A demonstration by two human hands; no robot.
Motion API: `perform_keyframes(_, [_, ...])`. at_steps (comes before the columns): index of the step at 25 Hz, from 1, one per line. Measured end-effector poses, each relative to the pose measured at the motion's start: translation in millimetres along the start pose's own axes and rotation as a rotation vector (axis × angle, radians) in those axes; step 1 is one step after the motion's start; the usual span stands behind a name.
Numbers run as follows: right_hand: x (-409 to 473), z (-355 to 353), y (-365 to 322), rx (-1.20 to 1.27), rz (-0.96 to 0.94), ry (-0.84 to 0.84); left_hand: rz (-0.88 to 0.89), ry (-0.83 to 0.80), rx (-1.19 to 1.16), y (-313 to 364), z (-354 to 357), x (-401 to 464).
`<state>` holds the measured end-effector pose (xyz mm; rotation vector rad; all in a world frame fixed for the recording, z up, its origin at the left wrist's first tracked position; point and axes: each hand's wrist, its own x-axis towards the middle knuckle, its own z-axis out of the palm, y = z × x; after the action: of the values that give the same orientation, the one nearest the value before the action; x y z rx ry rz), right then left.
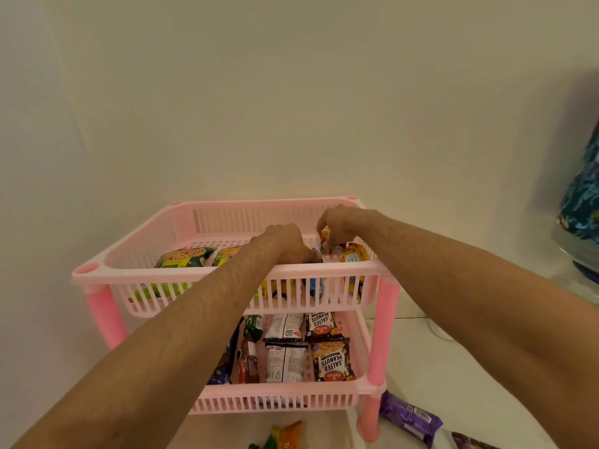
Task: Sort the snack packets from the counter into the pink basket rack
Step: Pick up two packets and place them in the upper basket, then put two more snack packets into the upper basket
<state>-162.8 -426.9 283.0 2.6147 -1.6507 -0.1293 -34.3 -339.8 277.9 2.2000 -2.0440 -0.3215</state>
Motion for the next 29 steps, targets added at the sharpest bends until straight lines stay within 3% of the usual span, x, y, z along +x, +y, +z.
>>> perform_keyframes(4, [-31.3, -17.5, 1.0, 0.233, -0.018, 0.181, 0.022, 0.094, -0.055, -1.4, 0.8, -3.3])
perform_keyframes(7, [-78.2, -23.5, 11.6, 0.474, 0.006, 0.462, 0.101, 0.505, -0.099, 6.7, -10.4, -16.2])
perform_keyframes(10, [-134.6, -11.2, 32.9, 0.667, 0.094, 0.745, 0.335, 0.92, -0.063, 18.9, -15.3, -38.0])
perform_keyframes(13, [-192.0, 19.0, 56.6, 0.805, 0.254, 0.946, 0.542, 1.087, -0.184, 37.3, -0.7, -65.2])
perform_keyframes(15, [-226.5, 52.1, 73.2, 0.838, 0.384, 0.954, 0.668, 1.124, -0.277, 57.8, 25.2, -87.8])
perform_keyframes(18, [-269.0, 111.8, 93.9, 0.849, 0.578, 0.839, 0.811, 0.964, -0.437, 93.1, 80.4, -117.6])
perform_keyframes(21, [-312.9, 174.6, 111.5, 0.902, 0.75, 0.709, 0.825, 0.514, -0.501, 124.6, 154.8, -137.5])
perform_keyframes(25, [-369.3, 255.3, 129.0, 0.907, 1.054, 0.516, 0.512, -0.032, -0.555, 159.4, 251.7, -144.3])
perform_keyframes(29, [-413.5, 311.3, 141.7, 0.861, 1.231, 0.235, 0.219, -0.255, -0.567, 179.6, 318.4, -140.2])
